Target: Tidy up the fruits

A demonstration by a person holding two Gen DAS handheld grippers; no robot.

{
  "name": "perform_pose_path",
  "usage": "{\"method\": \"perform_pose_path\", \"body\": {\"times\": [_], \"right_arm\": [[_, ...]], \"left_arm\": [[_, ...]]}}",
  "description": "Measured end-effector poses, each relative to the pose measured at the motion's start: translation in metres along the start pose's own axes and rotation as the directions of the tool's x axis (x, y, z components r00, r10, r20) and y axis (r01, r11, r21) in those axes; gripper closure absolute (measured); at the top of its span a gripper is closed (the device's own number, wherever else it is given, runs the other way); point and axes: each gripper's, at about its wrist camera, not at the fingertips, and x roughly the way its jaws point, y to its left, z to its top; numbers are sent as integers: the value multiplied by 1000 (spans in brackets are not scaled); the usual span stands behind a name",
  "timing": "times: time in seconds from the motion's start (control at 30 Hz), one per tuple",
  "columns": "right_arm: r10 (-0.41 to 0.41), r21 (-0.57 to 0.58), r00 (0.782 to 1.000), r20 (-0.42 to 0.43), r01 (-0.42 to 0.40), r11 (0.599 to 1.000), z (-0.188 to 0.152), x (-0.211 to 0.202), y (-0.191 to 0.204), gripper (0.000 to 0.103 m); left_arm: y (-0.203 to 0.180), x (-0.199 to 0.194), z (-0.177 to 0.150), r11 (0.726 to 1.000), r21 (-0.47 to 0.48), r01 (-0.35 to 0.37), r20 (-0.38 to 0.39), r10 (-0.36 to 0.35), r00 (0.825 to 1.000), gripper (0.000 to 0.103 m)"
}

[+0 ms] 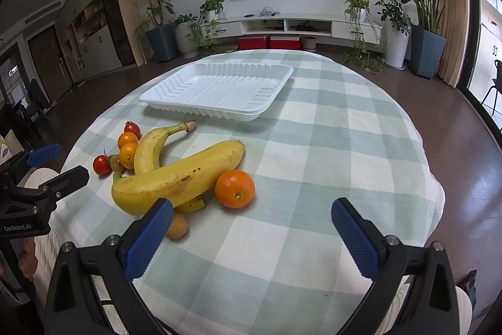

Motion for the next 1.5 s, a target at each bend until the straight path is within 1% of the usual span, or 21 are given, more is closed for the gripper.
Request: {"method": "perform_pose_path", "body": {"times": [1.23, 1.5], "right_arm": [[6, -21, 1000, -6, -6, 1000, -2, 1, 5, 0], [9, -35, 1000, -18, -9, 999, -5, 4, 12, 0]], "left_arm": [[3, 0, -1, 1000, -7, 2, -2, -2, 1000, 0], [6, 0, -2, 1000, -14, 2, -8, -2, 1000, 0]]}}
